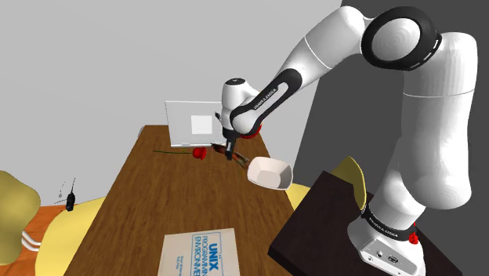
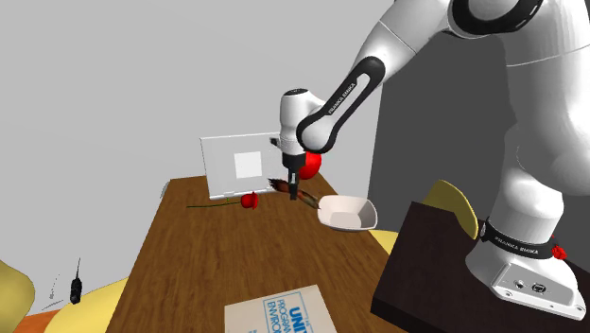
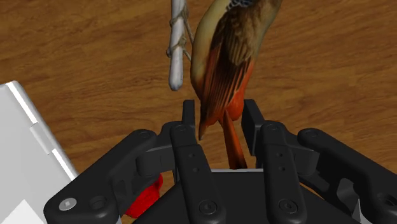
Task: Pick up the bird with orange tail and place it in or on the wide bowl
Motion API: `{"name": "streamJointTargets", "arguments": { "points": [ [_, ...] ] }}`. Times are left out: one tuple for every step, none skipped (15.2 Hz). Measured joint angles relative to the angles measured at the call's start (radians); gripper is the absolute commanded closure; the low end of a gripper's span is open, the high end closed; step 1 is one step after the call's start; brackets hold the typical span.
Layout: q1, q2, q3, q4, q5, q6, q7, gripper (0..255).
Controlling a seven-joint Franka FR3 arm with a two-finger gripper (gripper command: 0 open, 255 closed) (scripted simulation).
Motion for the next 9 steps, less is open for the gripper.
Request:
{"name": "streamJointTargets", "arguments": {
  "points": [
    [-0.009, -0.031, -0.005, -0.047, -0.002, 0.016, -0.011, 255],
    [-0.017, -0.053, -0.009, -0.085, -0.004, 0.034, -0.020, 255],
    [-0.025, -0.080, -0.014, -0.130, -0.007, 0.053, -0.029, 255],
    [-0.035, -0.099, -0.020, -0.166, -0.009, 0.071, -0.043, 255],
    [-0.044, -0.132, -0.026, -0.204, -0.011, 0.076, -0.056, 255],
    [-0.057, -0.161, -0.034, -0.248, -0.014, 0.094, -0.073, 255],
    [-0.067, -0.185, -0.041, -0.287, -0.017, 0.111, -0.086, 255],
    [-0.071, -0.207, -0.047, -0.323, -0.024, 0.126, -0.090, 255],
    [-0.082, -0.225, -0.054, -0.350, -0.025, 0.136, -0.106, 255]
  ]
}}
